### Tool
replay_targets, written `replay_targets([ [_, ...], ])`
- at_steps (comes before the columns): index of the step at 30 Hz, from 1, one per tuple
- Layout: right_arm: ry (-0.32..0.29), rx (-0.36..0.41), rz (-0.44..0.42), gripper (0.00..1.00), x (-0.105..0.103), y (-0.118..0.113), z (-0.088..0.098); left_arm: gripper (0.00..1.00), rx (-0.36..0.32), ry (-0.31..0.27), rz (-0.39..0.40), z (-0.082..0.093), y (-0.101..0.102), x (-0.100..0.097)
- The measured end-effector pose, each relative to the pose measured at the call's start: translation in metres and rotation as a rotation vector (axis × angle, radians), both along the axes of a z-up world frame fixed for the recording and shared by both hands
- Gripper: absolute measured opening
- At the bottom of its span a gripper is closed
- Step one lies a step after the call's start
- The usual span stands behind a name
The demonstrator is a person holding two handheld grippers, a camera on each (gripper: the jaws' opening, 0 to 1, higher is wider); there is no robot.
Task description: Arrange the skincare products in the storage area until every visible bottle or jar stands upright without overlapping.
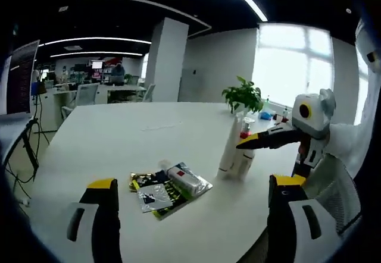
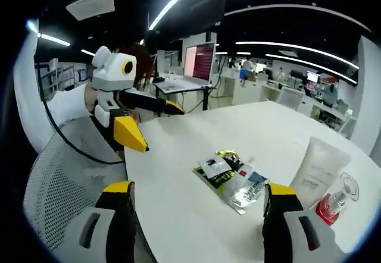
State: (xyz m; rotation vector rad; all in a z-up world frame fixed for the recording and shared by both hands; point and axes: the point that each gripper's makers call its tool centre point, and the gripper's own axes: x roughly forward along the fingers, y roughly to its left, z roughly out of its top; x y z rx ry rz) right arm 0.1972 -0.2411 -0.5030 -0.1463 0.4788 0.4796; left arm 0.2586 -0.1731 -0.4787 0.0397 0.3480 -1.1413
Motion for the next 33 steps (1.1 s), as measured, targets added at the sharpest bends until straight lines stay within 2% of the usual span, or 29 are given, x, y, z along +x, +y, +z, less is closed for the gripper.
replay_targets([
  [4,0.020,-0.033,-0.017,0.82,0.012,-0.002,-0.015,0.99,-0.023,-0.020,0.034,0.006,0.004,0.010],
  [7,0.036,-0.093,-0.070,0.73,0.024,-0.012,-0.029,0.99,-0.059,0.009,0.042,0.009,0.004,0.012],
  [8,0.037,-0.094,-0.078,0.67,0.026,-0.011,-0.032,0.99,-0.064,0.016,0.036,0.009,0.003,0.010],
  [10,0.029,-0.089,-0.095,0.62,0.032,-0.011,-0.037,0.99,-0.052,0.012,0.022,0.008,0.002,0.006],
  [12,0.043,-0.066,-0.125,0.61,0.039,-0.013,-0.045,0.99,-0.002,-0.024,-0.004,0.003,0.001,0.002],
  [14,0.057,-0.054,-0.153,0.60,0.046,-0.016,-0.049,0.99,0.013,-0.026,-0.010,0.001,0.000,-0.001],
  [20,0.032,-0.113,-0.188,0.53,0.071,-0.024,-0.052,0.99,0.000,-0.028,-0.010,0.005,0.001,-0.002],
  [24,0.019,-0.084,-0.221,0.45,0.088,-0.022,-0.052,0.99,-0.010,-0.023,-0.020,0.005,0.000,-0.004],
  [27,0.026,-0.101,-0.236,0.41,0.102,-0.022,-0.063,0.99,-0.001,-0.029,-0.022,0.005,0.000,-0.005],
  [31,0.045,-0.120,-0.251,0.41,0.111,-0.024,-0.076,0.98,-0.002,-0.024,-0.019,0.005,0.001,-0.005],
  [33,0.060,-0.128,-0.262,0.38,0.114,-0.027,-0.082,0.98,-0.001,-0.025,-0.016,0.005,0.002,-0.004],
])
